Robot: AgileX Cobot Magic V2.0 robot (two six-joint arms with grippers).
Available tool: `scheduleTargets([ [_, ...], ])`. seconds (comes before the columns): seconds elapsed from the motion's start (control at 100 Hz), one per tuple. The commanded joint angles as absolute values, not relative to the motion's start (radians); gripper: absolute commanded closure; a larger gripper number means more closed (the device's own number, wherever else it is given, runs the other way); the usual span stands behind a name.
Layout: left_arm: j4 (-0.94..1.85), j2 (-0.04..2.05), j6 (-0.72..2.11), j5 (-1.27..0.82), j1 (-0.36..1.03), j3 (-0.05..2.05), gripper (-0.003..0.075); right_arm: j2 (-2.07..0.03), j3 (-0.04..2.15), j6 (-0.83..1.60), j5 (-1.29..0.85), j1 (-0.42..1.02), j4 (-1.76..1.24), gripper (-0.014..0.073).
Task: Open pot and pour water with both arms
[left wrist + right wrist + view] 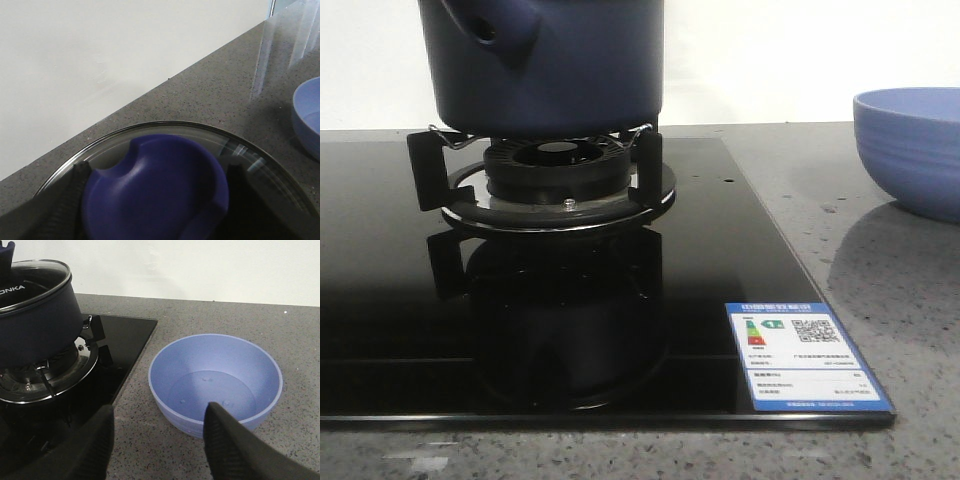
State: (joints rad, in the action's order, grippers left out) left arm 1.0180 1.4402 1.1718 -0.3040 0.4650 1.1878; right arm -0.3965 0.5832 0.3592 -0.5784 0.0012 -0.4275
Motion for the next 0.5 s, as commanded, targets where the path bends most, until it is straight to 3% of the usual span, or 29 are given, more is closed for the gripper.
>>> scheduleTargets([
  [0.0, 1.038, 1.408, 1.173, -0.27, 0.464, 1.226, 0.0236, -0.413, 0.619, 0.367, -0.515, 0.001, -0.436, 0.0228],
  [0.24, 1.038, 1.408, 1.173, -0.268, 0.464, 1.226, 0.0418, -0.413, 0.619, 0.367, -0.515, 0.001, -0.436, 0.0228],
  [0.49, 1.039, 1.402, 1.173, -0.268, 0.464, 1.226, 0.0424, -0.413, 0.619, 0.367, -0.516, 0.001, -0.436, 0.0228],
])
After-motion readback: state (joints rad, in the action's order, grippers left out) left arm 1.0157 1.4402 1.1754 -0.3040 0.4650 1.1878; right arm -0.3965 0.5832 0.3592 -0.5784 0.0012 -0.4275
